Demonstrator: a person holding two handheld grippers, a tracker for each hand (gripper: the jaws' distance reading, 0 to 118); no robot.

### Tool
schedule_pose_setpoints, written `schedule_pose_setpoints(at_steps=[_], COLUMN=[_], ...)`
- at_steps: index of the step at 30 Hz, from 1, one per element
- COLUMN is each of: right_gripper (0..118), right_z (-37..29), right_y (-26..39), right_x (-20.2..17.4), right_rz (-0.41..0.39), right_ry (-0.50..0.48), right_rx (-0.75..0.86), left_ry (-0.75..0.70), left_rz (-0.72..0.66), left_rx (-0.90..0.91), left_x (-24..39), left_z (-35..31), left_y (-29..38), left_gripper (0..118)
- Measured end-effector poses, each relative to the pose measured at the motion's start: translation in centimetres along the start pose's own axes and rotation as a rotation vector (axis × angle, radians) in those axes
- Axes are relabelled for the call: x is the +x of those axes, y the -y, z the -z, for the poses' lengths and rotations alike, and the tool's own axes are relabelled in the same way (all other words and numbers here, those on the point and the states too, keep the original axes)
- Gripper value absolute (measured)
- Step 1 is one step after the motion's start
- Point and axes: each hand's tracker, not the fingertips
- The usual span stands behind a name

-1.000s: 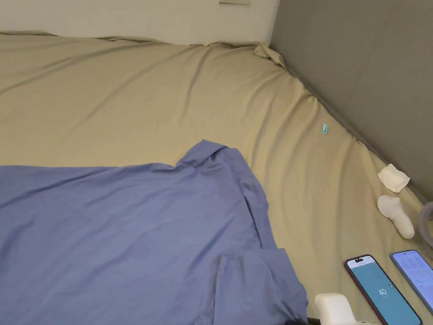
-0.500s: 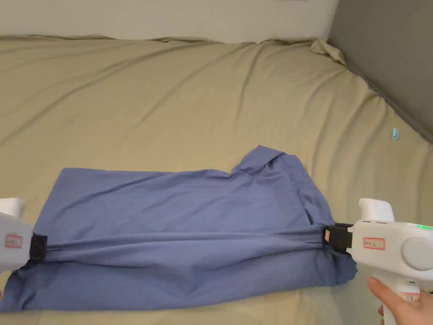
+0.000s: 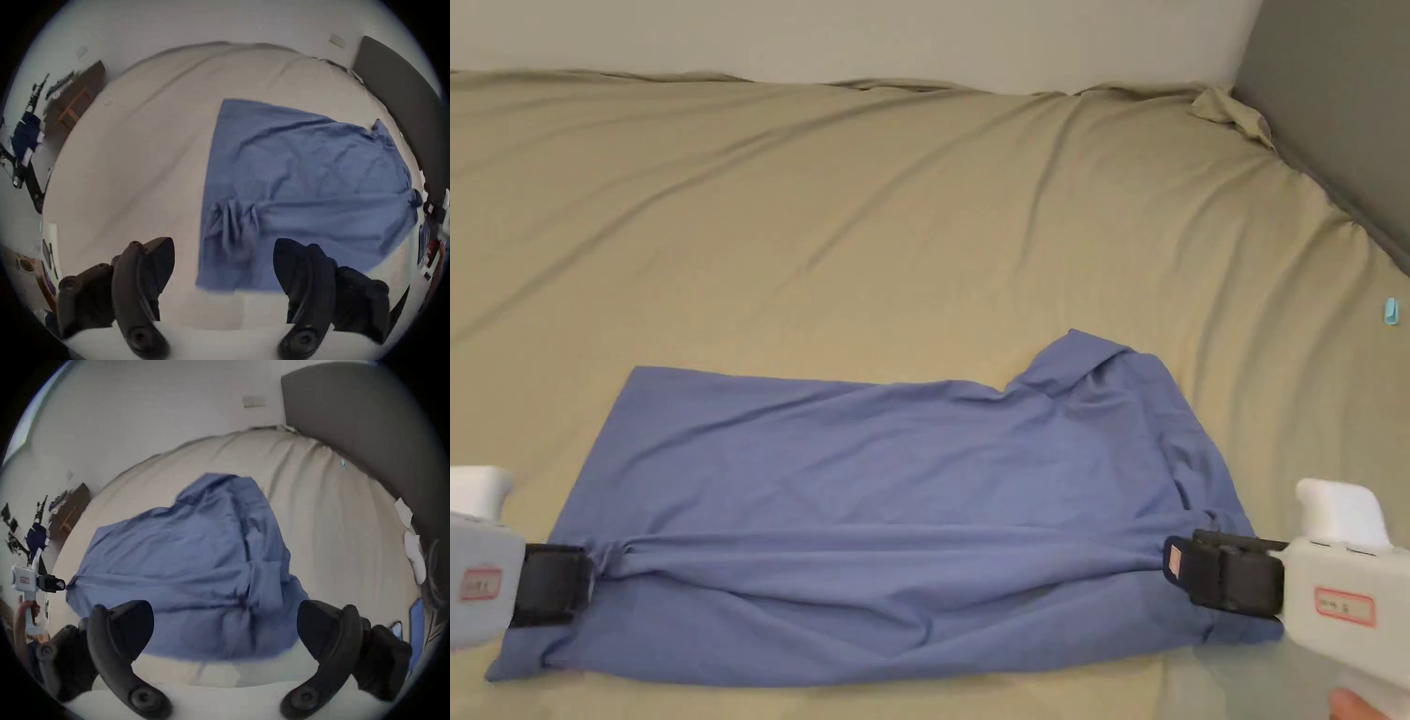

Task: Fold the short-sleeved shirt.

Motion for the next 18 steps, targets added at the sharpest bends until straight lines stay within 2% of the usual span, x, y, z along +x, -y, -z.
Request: schedule_pose_setpoints(at_steps=[1, 2, 3, 4, 5, 6, 7, 8, 9, 13, 16, 17, 18], right_gripper=[118, 111, 92, 29, 2, 2, 2, 2, 2, 2, 2, 2, 2], right_z=[-1.8, -3.6, -5.3, -6.8, -7.8, -8.4, -9.7, -10.4, -10.8, -11.0, -10.7, -10.7, -10.1], right_y=[1.0, 1.7, 3.0, 4.4, 5.5, 6.8, 7.9, 8.4, 8.7, 9.2, 9.2, 9.1, 9.2], right_x=[-0.6, -1.9, -2.6, -3.3, -3.8, -4.6, -4.7, -4.6, -4.6, -4.5, -4.9, -4.9, -4.9], right_rz=[-0.030, -0.071, -0.117, -0.169, -0.184, -0.167, -0.122, -0.104, -0.108, -0.115, -0.105, -0.105, -0.103], right_ry=[0.012, 0.020, 0.017, 0.016, 0.034, 0.044, 0.046, 0.004, -0.039, -0.010, -0.011, -0.012, -0.015], right_rx=[0.017, 0.037, 0.053, 0.058, 0.061, 0.058, 0.103, 0.085, 0.037, 0.039, 0.046, 0.046, 0.045], left_ry=[0.007, 0.024, 0.045, 0.117, 0.184, 0.209, 0.214, 0.184, 0.132, 0.144, 0.064, 0.053, 0.043], left_rz=[-0.004, -0.027, -0.069, -0.131, -0.159, -0.196, -0.160, -0.113, -0.091, -0.079, -0.028, -0.023, -0.021], left_rx=[0.022, 0.046, 0.079, 0.035, -0.016, -0.020, -0.079, -0.094, -0.064, -0.056, -0.001, 0.024, 0.037], left_x=[-0.2, -0.5, -0.5, -0.7, -1.0, -0.9, 0.2, 0.9, 1.4, 1.4, 1.1, 0.9, 0.8], left_z=[-2.0, -3.6, -5.5, -6.5, -6.5, -7.1, -7.6, -7.8, -8.1, -6.7, -4.0, -2.8, -1.4], left_y=[1.8, 3.7, 5.9, 7.7, 8.9, 10.5, 11.6, 12.2, 12.4, 9.6, 6.3, 5.1, 4.1], left_gripper=[88, 68, 25, 0, 0, 0, 0, 0, 0, 0, 0, 11, 53])
